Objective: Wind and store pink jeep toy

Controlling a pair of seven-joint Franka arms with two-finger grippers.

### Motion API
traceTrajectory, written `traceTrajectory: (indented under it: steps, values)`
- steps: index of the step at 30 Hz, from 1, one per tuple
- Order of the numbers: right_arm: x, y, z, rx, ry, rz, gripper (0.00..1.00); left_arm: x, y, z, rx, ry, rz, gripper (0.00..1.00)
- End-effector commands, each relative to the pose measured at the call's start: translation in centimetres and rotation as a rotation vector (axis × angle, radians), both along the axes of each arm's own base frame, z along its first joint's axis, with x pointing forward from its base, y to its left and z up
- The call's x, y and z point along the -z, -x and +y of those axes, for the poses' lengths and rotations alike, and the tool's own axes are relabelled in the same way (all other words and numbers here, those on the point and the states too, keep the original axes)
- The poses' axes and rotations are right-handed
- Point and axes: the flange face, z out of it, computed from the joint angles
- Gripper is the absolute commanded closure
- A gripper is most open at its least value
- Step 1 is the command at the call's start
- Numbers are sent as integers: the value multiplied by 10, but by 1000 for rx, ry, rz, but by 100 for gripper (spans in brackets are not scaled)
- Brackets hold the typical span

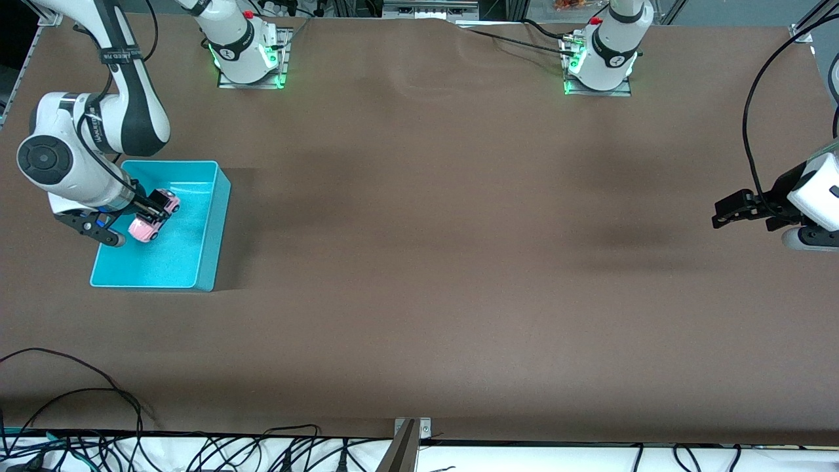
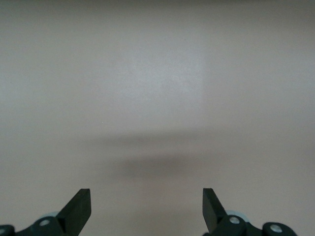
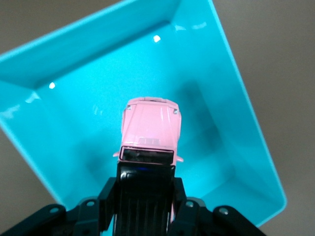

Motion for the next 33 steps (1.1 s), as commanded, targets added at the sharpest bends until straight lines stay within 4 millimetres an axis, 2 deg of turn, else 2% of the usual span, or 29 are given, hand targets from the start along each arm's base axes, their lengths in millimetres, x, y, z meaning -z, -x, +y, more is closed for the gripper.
traceTrajectory:
  steps: [1,4,11,17,26,33]
  values:
    - [24,22,-8,-13,-4,20,100,-1,4,-1,15,15,5,0]
    - [37,29,-13,-3,-4,45,100,-1,4,-1,15,15,5,0]
    - [45,36,-36,-47,-16,83,100,-1,4,-2,17,15,5,0]
    - [61,39,-45,-45,-17,78,100,-1,4,-2,17,15,4,0]
    - [74,41,-45,-47,-18,93,100,-2,4,-3,19,15,4,0]
    - [86,42,-44,-51,-19,103,95,-4,4,-3,18,15,-1,0]
